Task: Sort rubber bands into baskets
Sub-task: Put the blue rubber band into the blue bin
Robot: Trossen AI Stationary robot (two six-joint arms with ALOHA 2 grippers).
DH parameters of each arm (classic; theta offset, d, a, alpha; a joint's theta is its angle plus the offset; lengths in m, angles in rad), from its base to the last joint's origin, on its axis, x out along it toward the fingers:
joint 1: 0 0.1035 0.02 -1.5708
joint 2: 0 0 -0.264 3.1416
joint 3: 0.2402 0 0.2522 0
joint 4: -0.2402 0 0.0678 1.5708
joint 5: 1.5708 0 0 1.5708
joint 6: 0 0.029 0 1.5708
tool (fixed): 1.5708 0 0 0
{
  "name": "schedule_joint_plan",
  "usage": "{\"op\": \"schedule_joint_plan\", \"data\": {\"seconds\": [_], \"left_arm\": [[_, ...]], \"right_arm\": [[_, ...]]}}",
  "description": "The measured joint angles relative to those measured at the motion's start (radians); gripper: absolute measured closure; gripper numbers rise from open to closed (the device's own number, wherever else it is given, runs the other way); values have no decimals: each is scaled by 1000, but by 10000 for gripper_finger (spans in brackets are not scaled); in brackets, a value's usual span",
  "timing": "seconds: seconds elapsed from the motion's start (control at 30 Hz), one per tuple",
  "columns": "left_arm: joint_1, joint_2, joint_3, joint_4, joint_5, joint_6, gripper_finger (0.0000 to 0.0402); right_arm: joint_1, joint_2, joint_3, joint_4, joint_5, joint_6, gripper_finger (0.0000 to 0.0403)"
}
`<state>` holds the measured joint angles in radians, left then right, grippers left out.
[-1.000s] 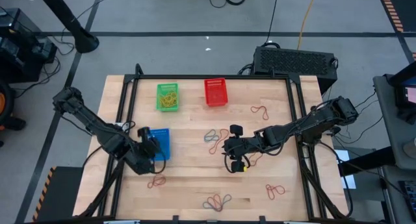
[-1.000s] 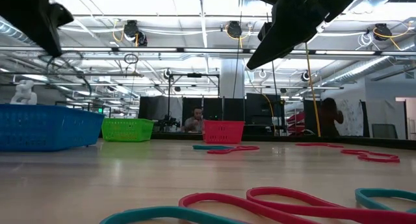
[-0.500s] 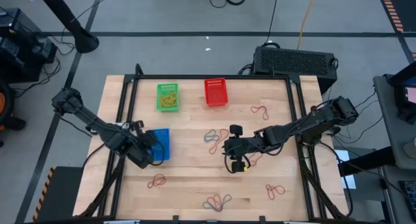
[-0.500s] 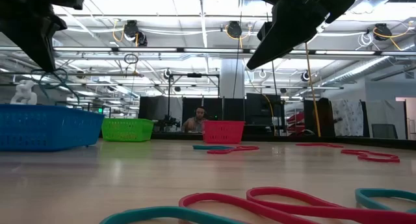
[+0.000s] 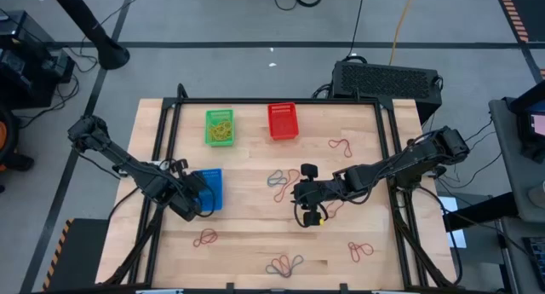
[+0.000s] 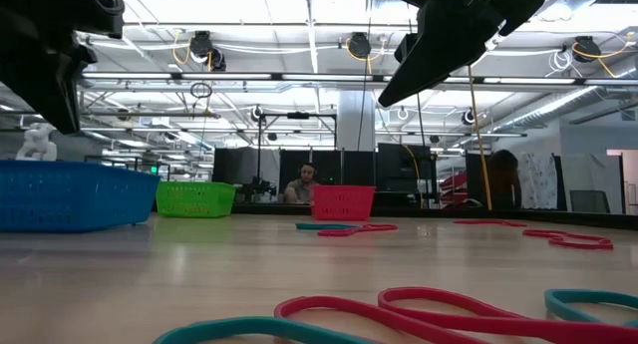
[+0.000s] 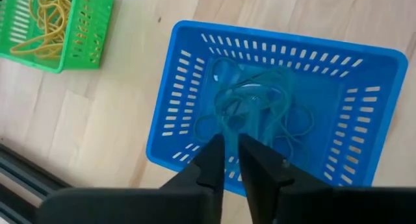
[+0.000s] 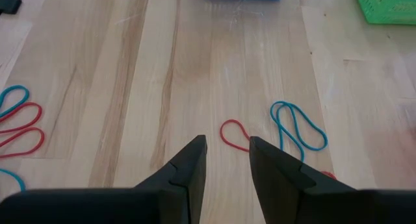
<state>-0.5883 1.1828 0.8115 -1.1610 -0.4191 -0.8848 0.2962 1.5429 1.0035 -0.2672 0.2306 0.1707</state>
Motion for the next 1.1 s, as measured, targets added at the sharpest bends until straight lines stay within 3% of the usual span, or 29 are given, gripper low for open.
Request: {"op": "schedule_joint_plan", "data": {"seconds": [0.27,0.6,0.73,0.87,1.1], "left_arm": [[0,0,0,0,-6,1,311],[1,0,47,39,-79,29,308],[0,0,49,234,-229,155,308],[1,15,35,524,-360,405,308],[15,88,-24,999,-325,799,308]], "right_arm": [[0,0,0,0,0,0,293],[0,0,0,-10,0,0,293],[0,0,0,-30,0,19,293],[0,0,0,-68,-10,88,293],[1,0,0,-83,-151,218,293]]}}
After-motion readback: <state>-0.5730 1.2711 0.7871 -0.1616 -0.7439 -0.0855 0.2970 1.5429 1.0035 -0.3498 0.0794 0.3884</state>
